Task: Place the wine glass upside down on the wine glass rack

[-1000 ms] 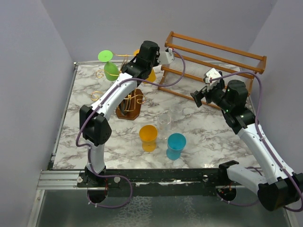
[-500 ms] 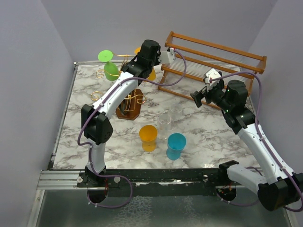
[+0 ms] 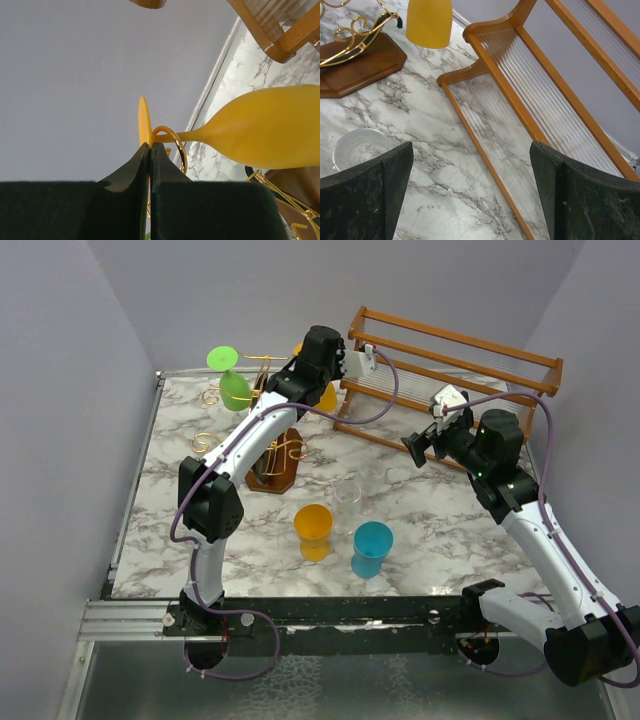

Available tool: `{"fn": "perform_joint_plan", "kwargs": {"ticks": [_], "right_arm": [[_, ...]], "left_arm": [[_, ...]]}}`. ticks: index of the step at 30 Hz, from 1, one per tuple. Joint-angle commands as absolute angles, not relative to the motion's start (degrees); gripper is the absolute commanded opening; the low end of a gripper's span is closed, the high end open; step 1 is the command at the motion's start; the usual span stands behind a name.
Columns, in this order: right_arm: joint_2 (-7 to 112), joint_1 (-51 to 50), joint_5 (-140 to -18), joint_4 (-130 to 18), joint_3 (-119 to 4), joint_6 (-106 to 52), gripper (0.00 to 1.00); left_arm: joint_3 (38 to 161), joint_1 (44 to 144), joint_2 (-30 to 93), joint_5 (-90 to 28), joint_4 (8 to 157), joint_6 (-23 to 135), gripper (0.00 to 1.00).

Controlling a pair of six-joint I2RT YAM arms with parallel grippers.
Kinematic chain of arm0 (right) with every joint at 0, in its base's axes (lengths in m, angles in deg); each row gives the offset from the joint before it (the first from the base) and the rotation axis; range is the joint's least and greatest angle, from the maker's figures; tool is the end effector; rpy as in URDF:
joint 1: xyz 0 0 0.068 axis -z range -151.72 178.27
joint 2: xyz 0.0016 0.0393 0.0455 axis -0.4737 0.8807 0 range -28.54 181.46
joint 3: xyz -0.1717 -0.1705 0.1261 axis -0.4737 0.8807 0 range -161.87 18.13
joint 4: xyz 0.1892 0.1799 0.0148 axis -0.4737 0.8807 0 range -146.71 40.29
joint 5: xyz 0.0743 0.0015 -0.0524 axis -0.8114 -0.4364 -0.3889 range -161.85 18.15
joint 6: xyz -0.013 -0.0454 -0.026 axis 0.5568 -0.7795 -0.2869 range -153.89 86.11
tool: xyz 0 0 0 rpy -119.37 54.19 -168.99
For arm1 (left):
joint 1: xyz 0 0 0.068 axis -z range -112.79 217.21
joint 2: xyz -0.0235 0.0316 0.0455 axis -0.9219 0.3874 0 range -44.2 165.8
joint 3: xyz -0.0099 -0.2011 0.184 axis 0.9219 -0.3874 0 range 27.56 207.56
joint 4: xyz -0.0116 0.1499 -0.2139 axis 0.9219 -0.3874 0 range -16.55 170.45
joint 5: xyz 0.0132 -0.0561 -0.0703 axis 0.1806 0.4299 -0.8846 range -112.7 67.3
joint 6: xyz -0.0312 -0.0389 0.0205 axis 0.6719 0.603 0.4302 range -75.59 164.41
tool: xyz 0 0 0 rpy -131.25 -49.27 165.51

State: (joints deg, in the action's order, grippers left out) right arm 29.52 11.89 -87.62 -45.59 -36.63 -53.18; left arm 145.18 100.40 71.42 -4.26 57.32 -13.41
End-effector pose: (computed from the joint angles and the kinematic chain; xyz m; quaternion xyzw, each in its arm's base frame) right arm 0.2210 0.0751 0.3565 -0.3198 0.7194 0.0930 0.6096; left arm 0.4057 -0.2520 0.3812 0.5173 0.6351 0.2481 0.5172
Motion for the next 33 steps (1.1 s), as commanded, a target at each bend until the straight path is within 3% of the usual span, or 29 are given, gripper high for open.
{"fn": "perform_joint_plan", "kwargs": {"ticks": [1,33], "right_arm": [[29.07,12.46,-88.72,-47.48,-36.10,-52.91,1.00],[29.27,12.45,-89.17,-47.66,-35.77,-53.14,1.00]], "left_arm": [[145.60,101.04,70.13,-7.55,59.45,-12.94,0.03],[138.46,102.43,64.14,-7.92,56.16,-12.24,0.07]]}}
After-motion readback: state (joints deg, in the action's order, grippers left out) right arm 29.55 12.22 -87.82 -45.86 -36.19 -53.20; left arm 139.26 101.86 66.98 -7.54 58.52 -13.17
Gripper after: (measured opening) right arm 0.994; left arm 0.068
